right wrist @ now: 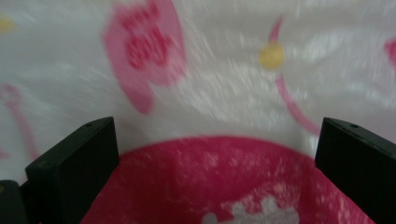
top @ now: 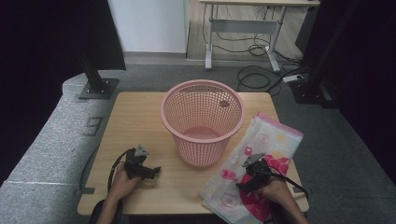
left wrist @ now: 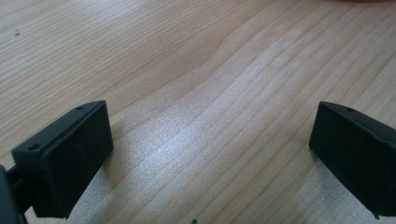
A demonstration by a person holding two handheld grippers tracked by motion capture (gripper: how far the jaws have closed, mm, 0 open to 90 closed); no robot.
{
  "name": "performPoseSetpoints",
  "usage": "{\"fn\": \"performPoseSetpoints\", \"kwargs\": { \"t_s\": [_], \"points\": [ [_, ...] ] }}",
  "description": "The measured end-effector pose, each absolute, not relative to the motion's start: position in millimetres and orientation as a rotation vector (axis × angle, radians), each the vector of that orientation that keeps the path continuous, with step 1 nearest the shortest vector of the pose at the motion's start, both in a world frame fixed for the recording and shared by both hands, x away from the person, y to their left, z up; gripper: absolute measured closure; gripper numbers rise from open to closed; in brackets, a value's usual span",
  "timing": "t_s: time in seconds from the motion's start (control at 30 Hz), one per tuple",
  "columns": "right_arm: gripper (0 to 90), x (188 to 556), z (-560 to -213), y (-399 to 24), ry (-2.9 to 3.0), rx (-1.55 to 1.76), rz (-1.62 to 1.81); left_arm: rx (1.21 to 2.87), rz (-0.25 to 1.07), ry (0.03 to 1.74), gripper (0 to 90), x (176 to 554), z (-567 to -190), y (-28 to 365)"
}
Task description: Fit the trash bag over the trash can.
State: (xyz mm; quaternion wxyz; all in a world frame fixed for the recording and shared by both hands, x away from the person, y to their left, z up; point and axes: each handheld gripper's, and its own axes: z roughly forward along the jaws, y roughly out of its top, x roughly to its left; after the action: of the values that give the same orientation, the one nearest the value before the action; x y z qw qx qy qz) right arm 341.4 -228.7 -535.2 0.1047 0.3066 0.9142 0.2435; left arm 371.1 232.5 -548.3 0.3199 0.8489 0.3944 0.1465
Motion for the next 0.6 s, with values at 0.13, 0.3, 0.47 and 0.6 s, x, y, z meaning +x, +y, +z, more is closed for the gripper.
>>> {"fn": "performPoseSetpoints", "kwargs": {
  "t_s": [0.13,0.3,0.47,0.6],
  "points": [
    [0.9,342,-539,-231,2.709,0.955,0.745,2.226,0.385,1.041,0.0,371,-548,232],
    [6.5,342,-536,-234,2.722,0.963,0.713,2.225,0.385,1.045,0.0,371,-548,231],
    [24.2,341,-530,-240,2.719,0.975,0.708,2.225,0.385,1.045,0.0,371,-548,231],
    [36.6,341,-528,-243,2.707,0.983,0.716,2.225,0.385,1.045,0.0,371,-548,231]
  ]
}}
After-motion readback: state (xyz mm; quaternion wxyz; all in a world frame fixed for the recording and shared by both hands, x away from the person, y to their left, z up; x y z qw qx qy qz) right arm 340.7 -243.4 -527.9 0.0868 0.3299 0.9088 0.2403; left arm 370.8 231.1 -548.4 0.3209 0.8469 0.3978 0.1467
